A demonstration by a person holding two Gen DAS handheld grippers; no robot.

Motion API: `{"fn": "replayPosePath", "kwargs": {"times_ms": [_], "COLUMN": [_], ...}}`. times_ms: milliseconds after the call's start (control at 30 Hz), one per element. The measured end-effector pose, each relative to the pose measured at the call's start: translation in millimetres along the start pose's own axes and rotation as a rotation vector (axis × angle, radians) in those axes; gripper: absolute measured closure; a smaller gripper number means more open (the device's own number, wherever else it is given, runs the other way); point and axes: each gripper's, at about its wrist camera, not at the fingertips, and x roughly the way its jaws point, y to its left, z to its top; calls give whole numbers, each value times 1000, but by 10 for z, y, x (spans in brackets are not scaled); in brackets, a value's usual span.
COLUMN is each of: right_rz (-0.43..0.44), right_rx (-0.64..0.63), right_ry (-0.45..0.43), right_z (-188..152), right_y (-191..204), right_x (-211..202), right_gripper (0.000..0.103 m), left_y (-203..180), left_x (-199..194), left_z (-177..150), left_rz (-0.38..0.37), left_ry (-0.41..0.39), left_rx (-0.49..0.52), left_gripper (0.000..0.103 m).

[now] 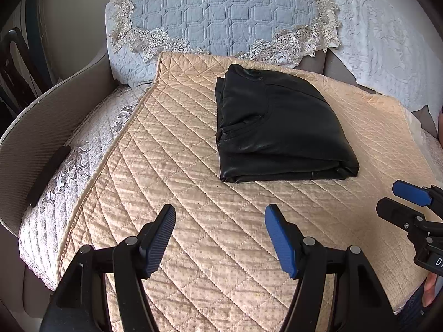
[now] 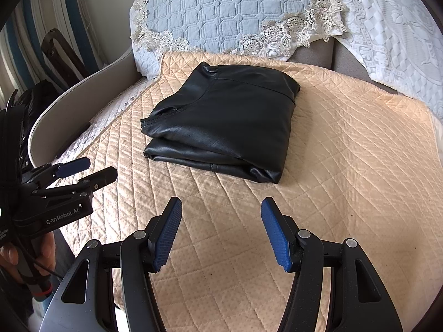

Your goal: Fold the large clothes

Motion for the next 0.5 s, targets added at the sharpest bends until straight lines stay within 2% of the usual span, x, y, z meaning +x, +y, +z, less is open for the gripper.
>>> {"fn": "replayPosePath", "kwargs": {"times_ms": [500], "right_rz": [4], "right_rx": [-4], "right_ry": [-3], "right_z": [-1], "right_y": [3], "right_x": [-4], "right_gripper": [43], "left_y": [-22], "left_x": [27], "left_z": [-18], "left_rz": [10], "left_ry": [4], "left_rx": [10], "left_gripper": [34]}}
